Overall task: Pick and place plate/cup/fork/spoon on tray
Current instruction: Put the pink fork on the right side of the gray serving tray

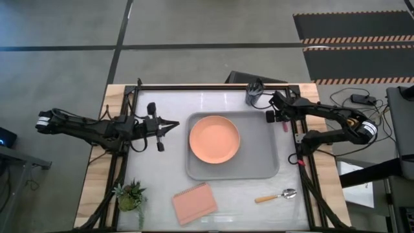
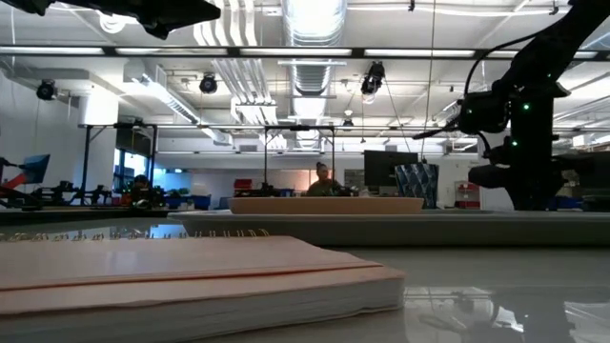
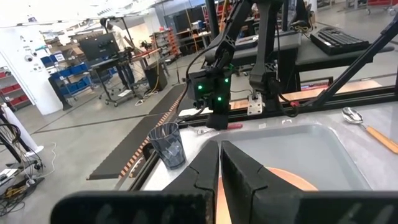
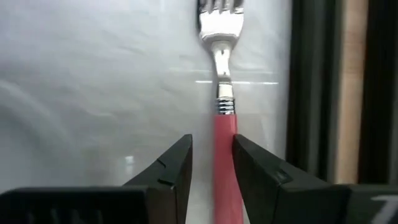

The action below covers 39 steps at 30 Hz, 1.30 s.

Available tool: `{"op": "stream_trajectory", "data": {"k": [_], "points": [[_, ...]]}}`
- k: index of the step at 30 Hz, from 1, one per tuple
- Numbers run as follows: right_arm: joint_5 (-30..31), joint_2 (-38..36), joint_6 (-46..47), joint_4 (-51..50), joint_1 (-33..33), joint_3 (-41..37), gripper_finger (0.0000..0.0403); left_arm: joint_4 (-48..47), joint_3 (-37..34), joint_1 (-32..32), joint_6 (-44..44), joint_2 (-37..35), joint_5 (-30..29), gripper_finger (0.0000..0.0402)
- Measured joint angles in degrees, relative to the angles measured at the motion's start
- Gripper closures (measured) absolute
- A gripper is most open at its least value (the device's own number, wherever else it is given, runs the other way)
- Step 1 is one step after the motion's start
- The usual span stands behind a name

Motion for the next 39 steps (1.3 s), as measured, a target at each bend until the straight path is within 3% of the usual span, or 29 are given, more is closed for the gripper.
{"op": "stream_trajectory", "data": {"k": [15, 31, 39], "points": [[3.0, -0.1, -3.0, 0.5, 0.0, 1.2, 0.0282, 0.1, 0.0, 0.0, 0.0, 0.3, 0.0, 0.0402], [3.1, -0.1, -4.8, 8.4, 0.0, -4.4, 0.0285, 0.1, 0.0, 0.0, 0.0, 0.3, 0.0, 0.0402], [2.4, -0.2, -4.7, 8.5, 0.0, -4.4, 0.0347, 0.1, 0.0, 0.0, 0.0, 0.3, 0.0, 0.0402]]}}
